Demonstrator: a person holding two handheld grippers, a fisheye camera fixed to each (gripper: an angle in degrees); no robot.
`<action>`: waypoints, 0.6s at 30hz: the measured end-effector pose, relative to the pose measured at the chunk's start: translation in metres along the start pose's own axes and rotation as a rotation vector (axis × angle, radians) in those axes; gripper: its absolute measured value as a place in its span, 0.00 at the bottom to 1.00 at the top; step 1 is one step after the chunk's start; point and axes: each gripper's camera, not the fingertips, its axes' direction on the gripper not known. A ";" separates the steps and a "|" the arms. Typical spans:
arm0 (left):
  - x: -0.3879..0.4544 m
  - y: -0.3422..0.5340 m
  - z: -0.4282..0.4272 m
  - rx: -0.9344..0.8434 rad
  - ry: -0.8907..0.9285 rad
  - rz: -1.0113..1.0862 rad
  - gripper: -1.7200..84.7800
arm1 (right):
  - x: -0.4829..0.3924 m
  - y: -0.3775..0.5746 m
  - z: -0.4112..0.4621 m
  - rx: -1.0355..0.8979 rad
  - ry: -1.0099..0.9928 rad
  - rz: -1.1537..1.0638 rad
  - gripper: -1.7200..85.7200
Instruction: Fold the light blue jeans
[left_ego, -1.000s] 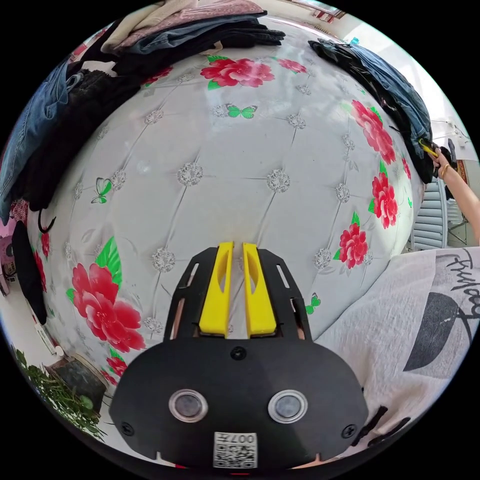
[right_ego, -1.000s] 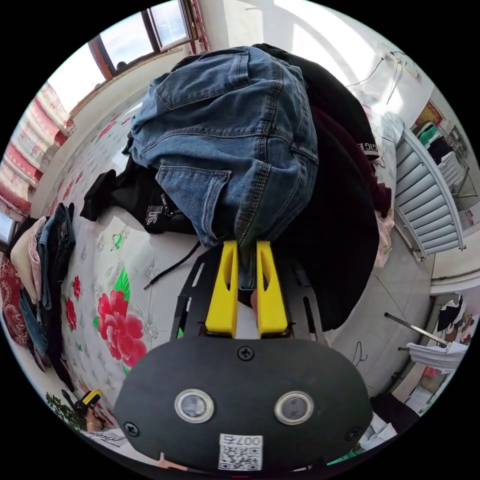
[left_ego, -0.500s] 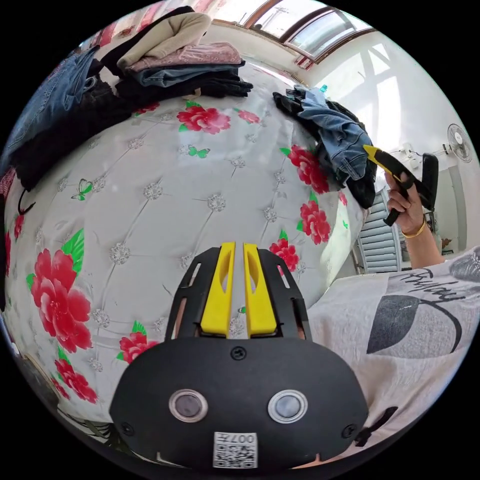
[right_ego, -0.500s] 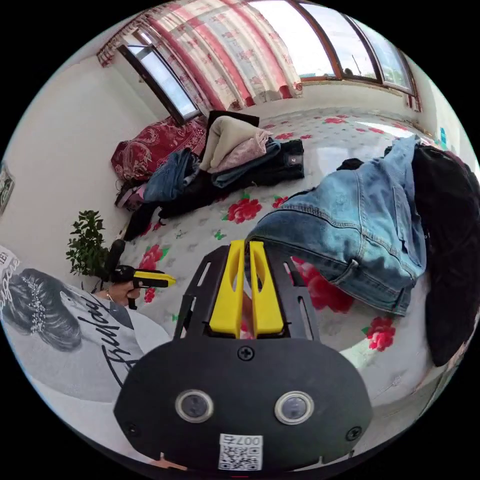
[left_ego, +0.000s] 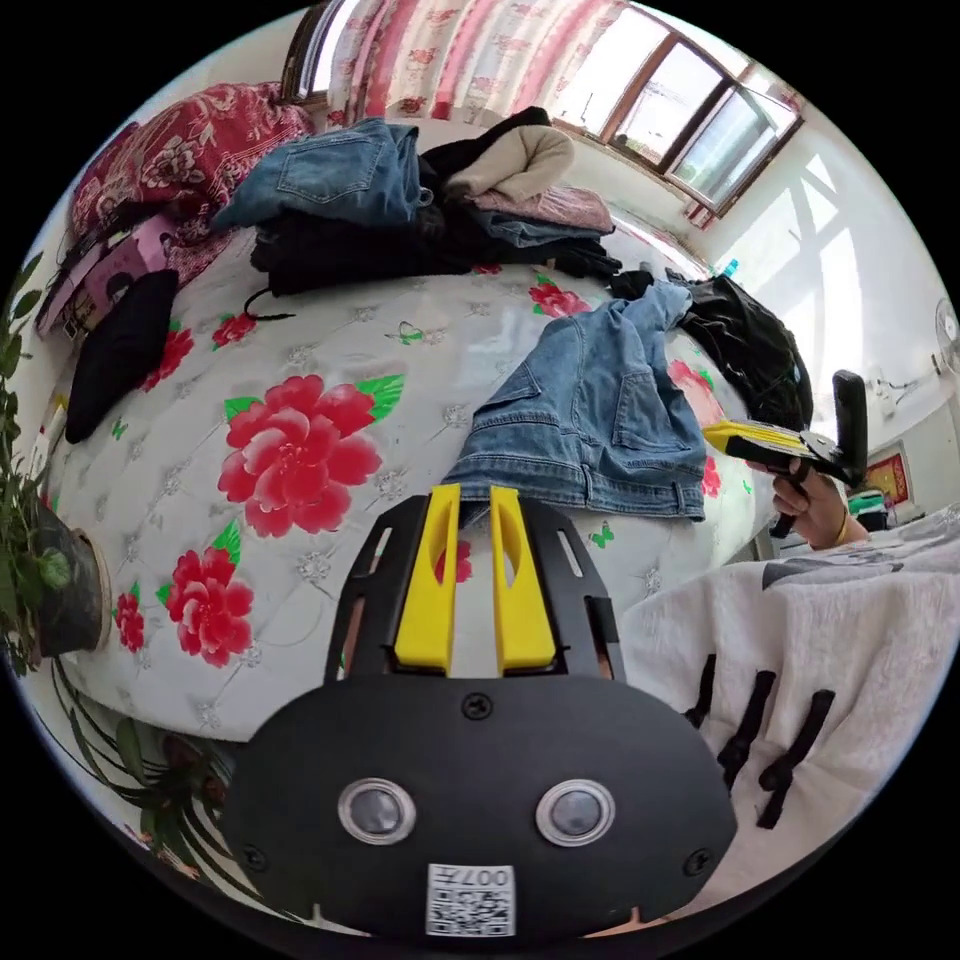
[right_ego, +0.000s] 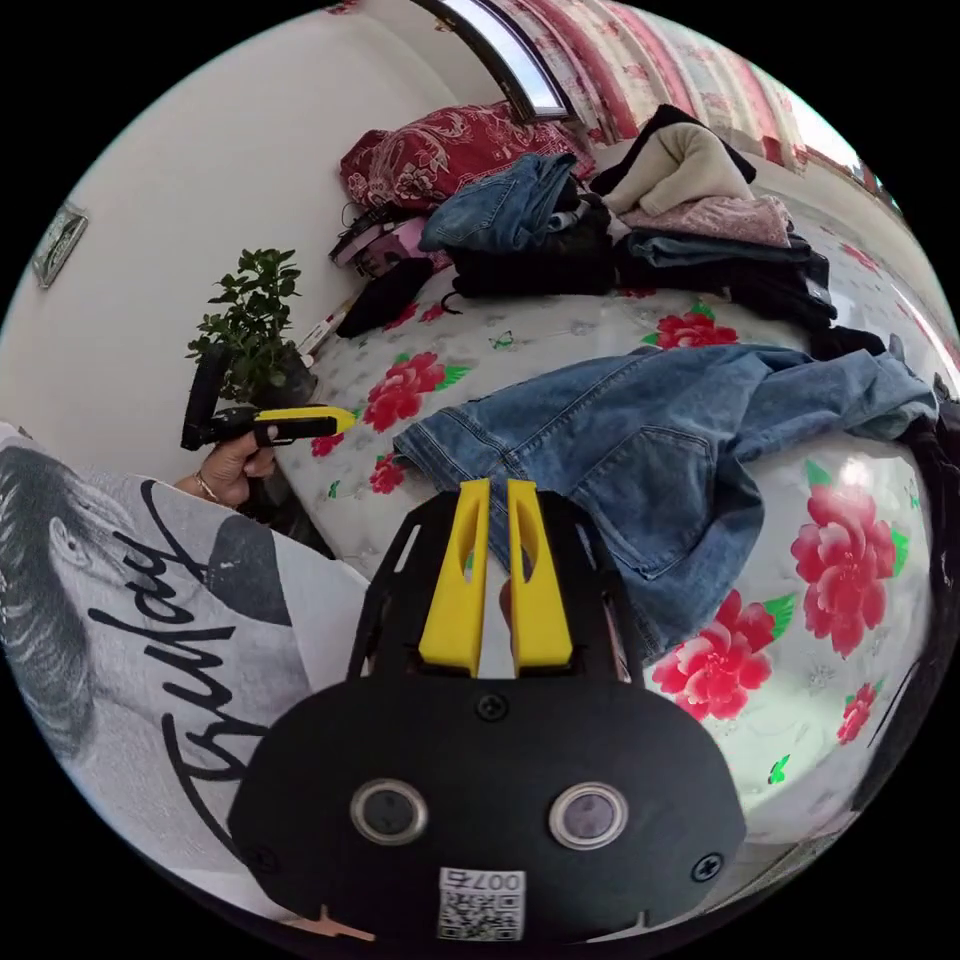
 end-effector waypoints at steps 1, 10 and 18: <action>0.007 -0.001 0.000 -0.005 0.004 0.042 0.09 | 0.006 0.006 0.000 -0.013 0.034 0.034 0.09; 0.171 -0.038 0.089 -0.200 0.295 0.693 0.15 | 0.051 0.074 -0.002 -0.010 0.253 0.395 0.12; 0.181 -0.042 0.096 -0.232 0.288 0.785 0.18 | 0.081 0.066 0.036 -0.061 0.030 0.517 0.05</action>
